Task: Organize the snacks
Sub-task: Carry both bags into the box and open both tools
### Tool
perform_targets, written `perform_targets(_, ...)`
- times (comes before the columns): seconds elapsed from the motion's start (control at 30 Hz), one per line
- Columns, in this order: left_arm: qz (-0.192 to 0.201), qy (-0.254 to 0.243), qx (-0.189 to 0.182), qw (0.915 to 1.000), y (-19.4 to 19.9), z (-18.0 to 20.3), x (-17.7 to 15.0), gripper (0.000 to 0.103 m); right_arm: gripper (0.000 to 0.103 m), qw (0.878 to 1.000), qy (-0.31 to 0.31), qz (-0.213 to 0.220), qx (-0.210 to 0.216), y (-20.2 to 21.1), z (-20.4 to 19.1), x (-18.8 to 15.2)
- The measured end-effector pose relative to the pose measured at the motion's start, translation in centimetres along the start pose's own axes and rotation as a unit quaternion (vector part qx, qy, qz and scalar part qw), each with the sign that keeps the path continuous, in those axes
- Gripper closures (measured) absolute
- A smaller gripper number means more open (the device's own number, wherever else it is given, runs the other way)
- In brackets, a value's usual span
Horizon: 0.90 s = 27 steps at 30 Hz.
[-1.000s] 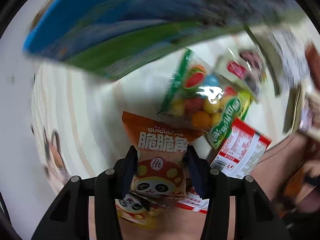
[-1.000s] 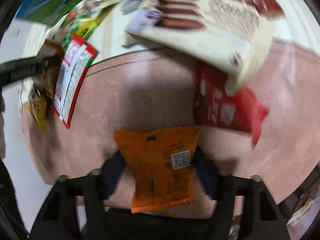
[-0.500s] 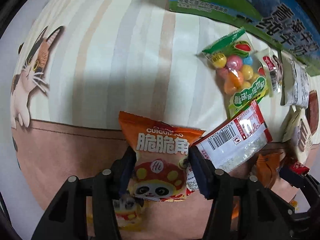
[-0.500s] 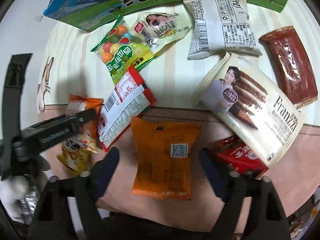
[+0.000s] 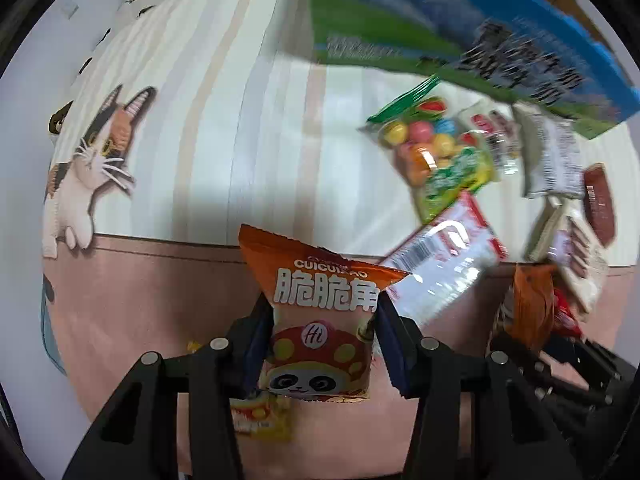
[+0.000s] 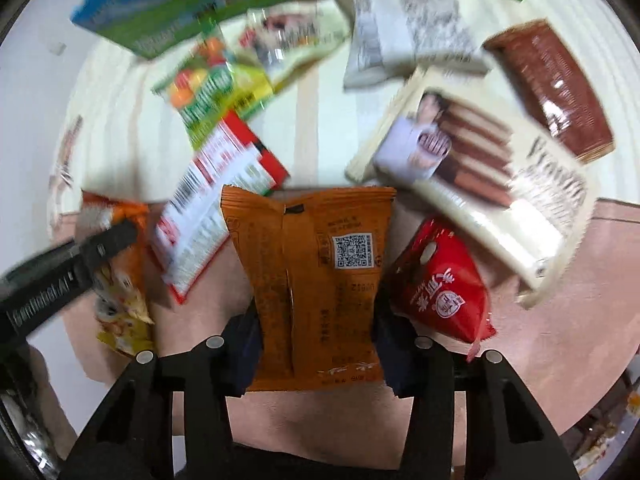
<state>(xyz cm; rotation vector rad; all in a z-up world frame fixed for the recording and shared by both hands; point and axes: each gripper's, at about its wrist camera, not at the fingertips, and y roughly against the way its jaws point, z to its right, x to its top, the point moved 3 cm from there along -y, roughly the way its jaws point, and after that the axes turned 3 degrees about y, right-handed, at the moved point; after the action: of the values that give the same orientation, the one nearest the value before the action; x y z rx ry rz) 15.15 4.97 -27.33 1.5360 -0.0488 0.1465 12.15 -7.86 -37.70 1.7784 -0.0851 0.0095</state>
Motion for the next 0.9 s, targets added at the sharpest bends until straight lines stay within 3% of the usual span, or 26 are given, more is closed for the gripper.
perform_targets(0.2, 0.038, 0.018, -0.063, 0.9971, 7.3, 1.8, 0.6, 0.056, 0.052, 0.998, 0.008, 0.049, 0.048, 6.9, -0.9, 2.3)
perform_targets(0.3, 0.06, 0.02, -0.097, 0.9933, 9.7, 0.2, 4.6, 0.056, 0.052, 0.995, 0.012, 0.076, 0.07, 11.7, 0.6, 5.2)
perform_targets(0.43, 0.082, 0.022, -0.134, 0.9873, 13.5, 0.8, 9.8, 0.056, 0.052, 0.989, 0.016, 0.114, 0.091, 16.5, -0.5, 9.5)
perform_targets(0.57, 0.089, 0.007, -0.118, 0.989, 13.4, 2.1, 17.0, 0.056, 0.052, 0.986, 0.013, 0.133, 0.096, 18.5, -2.1, 15.4)
perform_targets(0.77, 0.015, 0.029, -0.118, 0.9925, 8.6, 2.9, 25.8, 0.056, 0.052, 0.992, 0.001, 0.102, 0.08, 16.1, -2.9, 23.7)
perform_targets(0.9, -0.027, 0.038, -0.107, 0.9931, 4.9, 3.1, 28.5, 0.056, 0.052, 0.995, -0.007, 0.068, 0.07, 13.0, -2.9, 26.8)
